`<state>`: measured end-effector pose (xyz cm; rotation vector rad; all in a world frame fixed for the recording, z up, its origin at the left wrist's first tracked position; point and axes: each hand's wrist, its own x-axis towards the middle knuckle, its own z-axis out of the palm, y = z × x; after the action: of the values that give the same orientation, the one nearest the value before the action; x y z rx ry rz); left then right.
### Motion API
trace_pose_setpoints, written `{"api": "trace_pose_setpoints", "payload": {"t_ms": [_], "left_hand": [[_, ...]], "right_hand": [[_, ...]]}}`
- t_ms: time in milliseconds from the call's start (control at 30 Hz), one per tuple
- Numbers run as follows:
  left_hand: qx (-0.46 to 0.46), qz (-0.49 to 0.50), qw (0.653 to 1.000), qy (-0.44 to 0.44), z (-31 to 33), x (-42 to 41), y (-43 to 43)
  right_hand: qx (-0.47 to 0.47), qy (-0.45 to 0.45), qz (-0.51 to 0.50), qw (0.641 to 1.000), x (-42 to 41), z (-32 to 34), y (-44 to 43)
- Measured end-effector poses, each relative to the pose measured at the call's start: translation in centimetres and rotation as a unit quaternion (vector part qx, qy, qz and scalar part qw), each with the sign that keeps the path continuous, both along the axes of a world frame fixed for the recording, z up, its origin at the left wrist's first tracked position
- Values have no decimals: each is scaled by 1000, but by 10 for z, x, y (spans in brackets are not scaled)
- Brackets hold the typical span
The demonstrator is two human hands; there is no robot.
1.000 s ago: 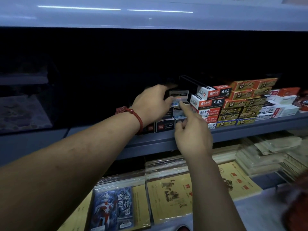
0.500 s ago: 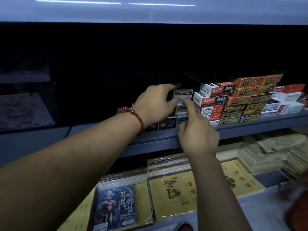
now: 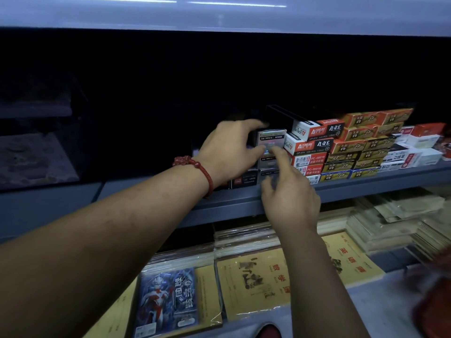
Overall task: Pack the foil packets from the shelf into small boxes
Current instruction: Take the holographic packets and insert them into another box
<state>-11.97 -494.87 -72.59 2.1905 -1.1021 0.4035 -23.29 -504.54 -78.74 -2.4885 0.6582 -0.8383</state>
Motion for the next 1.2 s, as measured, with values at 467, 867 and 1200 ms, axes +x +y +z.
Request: {"api": "trace_pose_setpoints", "payload": {"t_ms": [467,867,1200], "left_hand": [[6,-30,997,-72,-9,6,-5],[15,-29,996,-85,-9,6,-7],[10,-29,996,-85,-9,7,-7]], "right_hand": [[49,-82,-5,995,-1,-21,-5],[54,-99,-19,993,5,-23,-7],[68,-82,-91,990,15,-25,-11]]}}
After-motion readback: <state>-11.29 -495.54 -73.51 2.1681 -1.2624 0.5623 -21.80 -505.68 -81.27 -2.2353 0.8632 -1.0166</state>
